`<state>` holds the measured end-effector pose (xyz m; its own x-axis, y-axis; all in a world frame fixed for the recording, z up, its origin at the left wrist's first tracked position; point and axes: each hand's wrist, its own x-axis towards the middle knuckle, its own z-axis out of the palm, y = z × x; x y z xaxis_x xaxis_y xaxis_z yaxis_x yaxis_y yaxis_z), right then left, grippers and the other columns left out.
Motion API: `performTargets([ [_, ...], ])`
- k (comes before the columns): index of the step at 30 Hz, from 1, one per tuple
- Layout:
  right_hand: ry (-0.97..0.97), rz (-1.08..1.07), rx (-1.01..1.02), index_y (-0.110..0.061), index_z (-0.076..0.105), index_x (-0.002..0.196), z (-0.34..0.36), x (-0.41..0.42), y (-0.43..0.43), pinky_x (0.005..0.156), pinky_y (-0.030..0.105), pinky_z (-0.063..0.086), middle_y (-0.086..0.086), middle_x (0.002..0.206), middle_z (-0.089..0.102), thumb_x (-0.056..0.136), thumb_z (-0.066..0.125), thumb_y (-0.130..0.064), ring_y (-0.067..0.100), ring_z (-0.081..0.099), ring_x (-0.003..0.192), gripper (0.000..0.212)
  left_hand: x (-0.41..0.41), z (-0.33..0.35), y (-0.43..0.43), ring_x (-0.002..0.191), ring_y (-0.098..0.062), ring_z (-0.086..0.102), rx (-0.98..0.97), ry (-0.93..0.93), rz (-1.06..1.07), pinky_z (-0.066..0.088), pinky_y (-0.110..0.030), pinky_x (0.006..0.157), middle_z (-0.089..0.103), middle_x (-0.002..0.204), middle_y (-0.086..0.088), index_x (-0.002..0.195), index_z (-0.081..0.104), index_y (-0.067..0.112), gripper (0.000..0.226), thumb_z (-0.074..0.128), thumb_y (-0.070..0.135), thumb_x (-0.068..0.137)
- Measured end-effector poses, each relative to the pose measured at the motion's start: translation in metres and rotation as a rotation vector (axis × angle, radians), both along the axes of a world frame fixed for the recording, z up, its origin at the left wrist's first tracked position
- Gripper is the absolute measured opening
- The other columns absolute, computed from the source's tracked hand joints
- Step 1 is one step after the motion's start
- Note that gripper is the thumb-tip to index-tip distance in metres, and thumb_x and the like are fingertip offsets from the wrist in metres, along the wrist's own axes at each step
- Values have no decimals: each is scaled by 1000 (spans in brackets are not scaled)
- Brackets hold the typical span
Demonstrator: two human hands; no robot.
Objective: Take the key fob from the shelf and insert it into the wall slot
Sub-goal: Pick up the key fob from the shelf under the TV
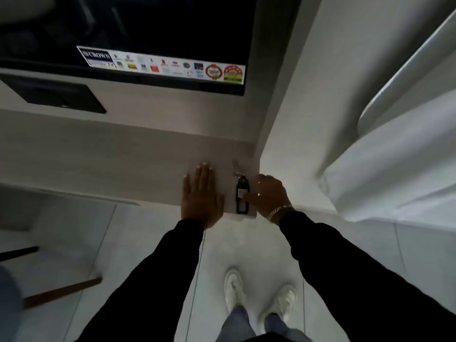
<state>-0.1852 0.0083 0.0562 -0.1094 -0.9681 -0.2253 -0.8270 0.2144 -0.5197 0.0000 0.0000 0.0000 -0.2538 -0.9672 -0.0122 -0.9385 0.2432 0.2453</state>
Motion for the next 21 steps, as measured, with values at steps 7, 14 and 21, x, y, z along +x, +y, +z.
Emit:
performTargets([
  [7, -23, -31, 76, -31, 55, 122, -9, 9, -2, 82, 33, 46, 15, 105, 65, 67, 72, -43, 34, 58, 100, 58, 0, -2, -4, 155, -29, 18, -6, -29, 20, 13, -58, 127, 19, 167, -15, 157, 20, 5, 77, 24, 49, 94],
  [14, -142, -232, 20, -14, 69, 92, 4, 0, -3, 76, 21, 34, 8, 89, 74, 72, 74, -28, 26, 63, 96, 25, -1, 1, -5, 155, -31, 21, -7, -22, 28, 15, -59, 126, 21, 167, -15, 156, 23, 5, 79, 25, 54, 94],
  [21, -111, -188, 135, -21, 63, 105, 3, -3, 0, 73, 19, 39, 1, 87, 66, 64, 79, -27, 23, 62, 98, 44, 1, 0, -7, 155, -31, 18, 13, -23, 34, 15, -60, 125, 21, 167, -15, 156, 21, 5, 83, 24, 59, 93],
])
